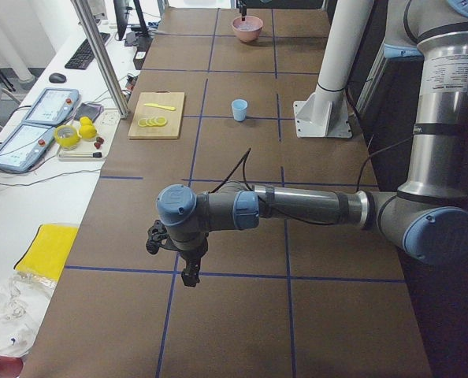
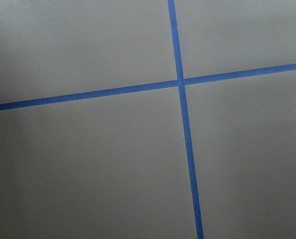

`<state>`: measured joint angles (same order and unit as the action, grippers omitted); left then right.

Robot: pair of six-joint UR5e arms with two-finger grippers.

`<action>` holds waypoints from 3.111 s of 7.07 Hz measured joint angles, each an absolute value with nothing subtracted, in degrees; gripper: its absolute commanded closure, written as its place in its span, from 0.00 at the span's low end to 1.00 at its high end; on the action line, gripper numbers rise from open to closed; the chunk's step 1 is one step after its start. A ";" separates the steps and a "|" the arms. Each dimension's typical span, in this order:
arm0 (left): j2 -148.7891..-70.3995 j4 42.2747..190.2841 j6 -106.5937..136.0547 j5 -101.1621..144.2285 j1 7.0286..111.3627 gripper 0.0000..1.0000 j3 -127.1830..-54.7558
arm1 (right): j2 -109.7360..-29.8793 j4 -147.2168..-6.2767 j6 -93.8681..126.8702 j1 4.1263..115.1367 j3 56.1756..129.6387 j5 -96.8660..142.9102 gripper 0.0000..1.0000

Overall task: Put ice and strawberries in cup
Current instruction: 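Grasp an ice cube from the pink bowl with the right gripper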

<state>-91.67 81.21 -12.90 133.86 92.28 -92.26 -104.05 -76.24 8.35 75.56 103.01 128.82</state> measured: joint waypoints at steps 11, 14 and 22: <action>-91.67 81.21 -12.92 133.86 92.29 0.00 -92.20 | -101.43 -75.14 7.74 70.00 98.60 124.08 0.16; -91.67 81.21 -12.92 133.86 92.29 0.00 -92.28 | -101.53 -75.15 7.51 69.89 98.24 124.20 0.38; -91.65 81.19 -12.98 133.86 92.29 0.00 -92.50 | -101.71 -76.30 7.04 73.53 101.48 125.21 1.00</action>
